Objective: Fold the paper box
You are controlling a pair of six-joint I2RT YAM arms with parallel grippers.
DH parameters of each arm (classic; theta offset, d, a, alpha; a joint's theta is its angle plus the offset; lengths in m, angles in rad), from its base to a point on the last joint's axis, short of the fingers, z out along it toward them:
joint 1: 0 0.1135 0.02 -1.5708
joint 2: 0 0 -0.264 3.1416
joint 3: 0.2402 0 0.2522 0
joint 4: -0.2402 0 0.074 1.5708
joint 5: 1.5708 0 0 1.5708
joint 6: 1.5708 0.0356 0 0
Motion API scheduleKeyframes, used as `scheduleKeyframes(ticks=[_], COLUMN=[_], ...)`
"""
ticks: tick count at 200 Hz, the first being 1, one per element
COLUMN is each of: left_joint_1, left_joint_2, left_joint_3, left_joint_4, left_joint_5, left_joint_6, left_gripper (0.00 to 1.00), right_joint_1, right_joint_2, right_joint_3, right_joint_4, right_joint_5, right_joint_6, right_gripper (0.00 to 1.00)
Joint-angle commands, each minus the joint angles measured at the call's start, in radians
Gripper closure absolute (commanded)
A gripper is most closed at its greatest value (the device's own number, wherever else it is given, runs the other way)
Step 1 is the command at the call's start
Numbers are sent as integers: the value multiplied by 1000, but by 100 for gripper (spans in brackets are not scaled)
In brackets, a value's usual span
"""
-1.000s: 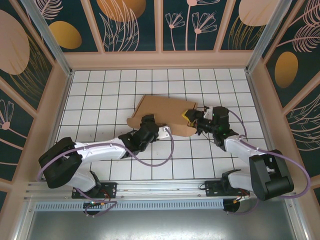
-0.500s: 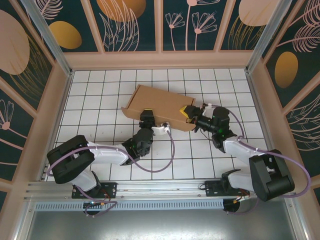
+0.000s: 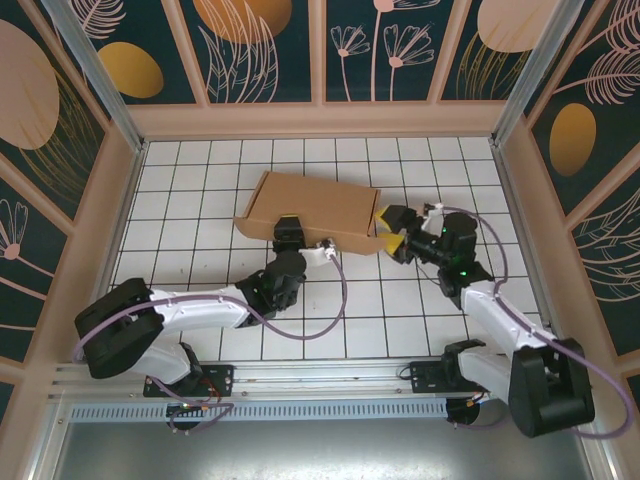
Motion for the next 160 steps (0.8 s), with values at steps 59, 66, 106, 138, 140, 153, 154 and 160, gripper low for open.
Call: scheduleKeyframes(ticks=[59, 66, 106, 138, 140, 153, 154, 160], left_joint_1=[1, 2, -1, -1, 0, -1, -1, -1], left_joint_2=[91, 100, 178, 231, 235, 249, 250, 250], left_joint_3=[568, 597, 722, 784, 788, 811, 811, 814], left_joint_4=[-1338, -1372, -1556, -1611, -1615, -1635, -1635, -1637], left_joint_5=[344, 360, 460, 513, 516, 519, 518, 515], left_joint_6=[-640, -656, -720, -733, -734, -740, -740, -740], left_gripper=[49, 49, 49, 48, 48, 47, 47, 46], right_joint_1=[-108, -99, -11, 128, 135, 179, 183, 202], right_joint_2=[140, 201, 539, 765, 776, 849, 856, 891], right_joint_3=[380, 425, 626, 753, 757, 794, 797, 818], right_joint_4=[-401, -424, -559, -655, -662, -701, -705, -741], right_joint_5=[144, 126, 29, -39, -39, -49, -48, -37], right_joint_6=[-631, -685, -863, -943, -951, -1001, -1005, -1031], right_gripper=[32, 39, 60, 57, 57, 63, 64, 68])
